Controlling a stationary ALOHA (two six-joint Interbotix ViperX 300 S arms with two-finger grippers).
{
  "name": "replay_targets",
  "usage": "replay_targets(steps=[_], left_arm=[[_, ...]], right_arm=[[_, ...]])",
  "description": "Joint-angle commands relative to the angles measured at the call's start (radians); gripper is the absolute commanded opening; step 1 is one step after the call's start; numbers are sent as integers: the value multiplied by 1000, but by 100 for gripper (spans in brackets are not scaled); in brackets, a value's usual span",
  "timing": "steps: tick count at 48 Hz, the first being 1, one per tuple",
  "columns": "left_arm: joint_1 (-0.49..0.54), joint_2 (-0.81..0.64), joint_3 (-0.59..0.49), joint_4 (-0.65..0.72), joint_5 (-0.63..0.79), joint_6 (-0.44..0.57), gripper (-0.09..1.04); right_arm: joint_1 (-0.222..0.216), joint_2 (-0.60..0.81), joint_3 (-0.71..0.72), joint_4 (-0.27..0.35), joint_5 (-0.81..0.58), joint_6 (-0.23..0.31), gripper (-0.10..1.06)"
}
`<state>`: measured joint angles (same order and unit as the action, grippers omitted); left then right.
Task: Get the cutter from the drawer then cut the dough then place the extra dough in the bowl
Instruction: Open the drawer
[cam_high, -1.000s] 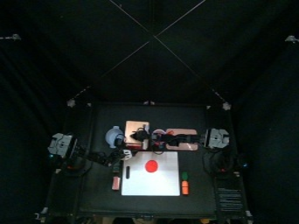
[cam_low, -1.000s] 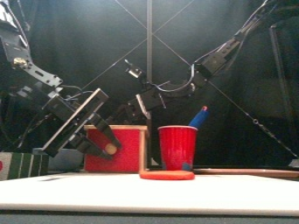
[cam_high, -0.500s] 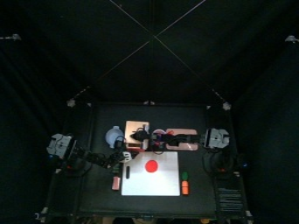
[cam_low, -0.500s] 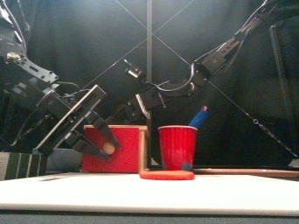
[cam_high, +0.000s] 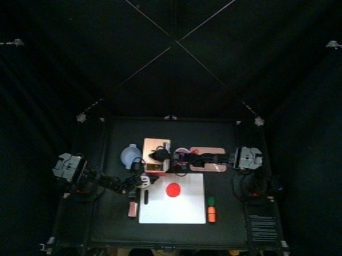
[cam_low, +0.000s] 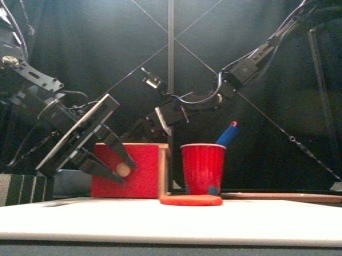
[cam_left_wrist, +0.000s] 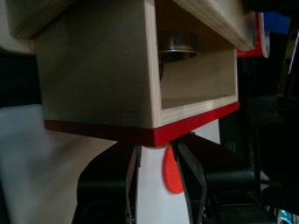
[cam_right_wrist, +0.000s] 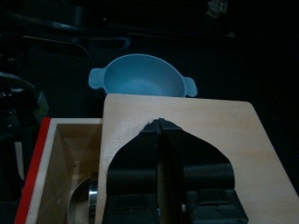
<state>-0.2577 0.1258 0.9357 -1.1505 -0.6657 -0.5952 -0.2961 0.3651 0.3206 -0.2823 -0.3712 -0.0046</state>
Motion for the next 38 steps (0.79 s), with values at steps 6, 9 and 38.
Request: replay_targets(steps=[6,9,38], left_arm=[[-37,-3,-9,-5,18,3,58],[-44,-3,-8,-6,20,2,58],[-87,-11,-8,-12,34,2,58]], right_arm=[[-6,-28,-11,0,8,-2,-1],[-5,-28,-9,0,8,-2,-1],[-12,-29,-11,0,8,-2,-1]])
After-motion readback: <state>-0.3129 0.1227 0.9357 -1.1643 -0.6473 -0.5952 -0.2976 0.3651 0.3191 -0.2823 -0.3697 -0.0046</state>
